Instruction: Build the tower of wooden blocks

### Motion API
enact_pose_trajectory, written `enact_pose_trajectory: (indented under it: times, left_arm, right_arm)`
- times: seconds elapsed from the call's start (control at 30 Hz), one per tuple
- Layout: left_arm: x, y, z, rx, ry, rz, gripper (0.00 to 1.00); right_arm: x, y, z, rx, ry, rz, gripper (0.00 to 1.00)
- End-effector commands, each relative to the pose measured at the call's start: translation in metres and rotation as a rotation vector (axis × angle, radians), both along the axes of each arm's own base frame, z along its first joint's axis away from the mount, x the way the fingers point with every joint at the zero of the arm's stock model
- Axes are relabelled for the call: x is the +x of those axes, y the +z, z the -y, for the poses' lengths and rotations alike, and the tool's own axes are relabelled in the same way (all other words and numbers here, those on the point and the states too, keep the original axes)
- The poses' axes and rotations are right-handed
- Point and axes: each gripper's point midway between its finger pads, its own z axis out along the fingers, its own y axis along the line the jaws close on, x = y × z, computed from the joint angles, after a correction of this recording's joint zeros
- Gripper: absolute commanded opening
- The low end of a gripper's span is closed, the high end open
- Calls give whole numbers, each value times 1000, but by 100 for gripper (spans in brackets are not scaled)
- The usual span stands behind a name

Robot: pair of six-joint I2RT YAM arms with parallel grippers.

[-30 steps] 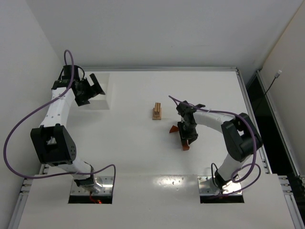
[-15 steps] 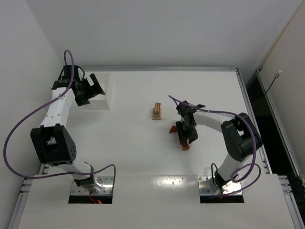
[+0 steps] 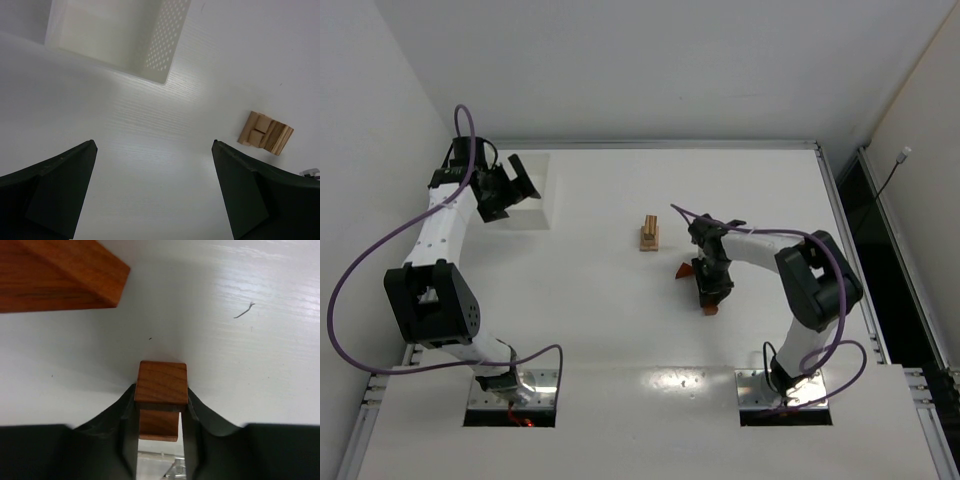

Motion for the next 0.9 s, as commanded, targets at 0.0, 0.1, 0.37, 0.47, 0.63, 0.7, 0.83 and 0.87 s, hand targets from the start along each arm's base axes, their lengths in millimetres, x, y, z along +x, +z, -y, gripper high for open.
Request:
enact_pose_trajectory:
  times: [0.0,0.1,0.37,0.47,0.63,0.7,0.83,0.87]
  left_arm:
    - [1,2,-5,-9,20,19,100]
    - [-2,2,-4,-3,13,20,100]
    - [-37,7,59,-196,-324,131,100]
    - [-64,10,97,-389,-501,194,100]
    - [-104,40,156,-576,-762,272,100]
    - [-113,50,175,-604,-857,292,100]
    - [-125,79,201,-720,-967,315,99]
    - [-119,85,202,-716,-973,351,97]
  right_arm:
    - [9,-9,-6,7,5,12,13]
    - [16,-5,-11,25,18,28,0]
    - [52,62,-72,432,89,159,0]
    - [65,100,-97,643,76,202,0]
    - [107,193,-132,1049,47,318,0]
    - [122,227,-142,1148,70,398,0]
    - [145,280,-159,1304,51,455,0]
    - [152,289,-163,1330,20,437,0]
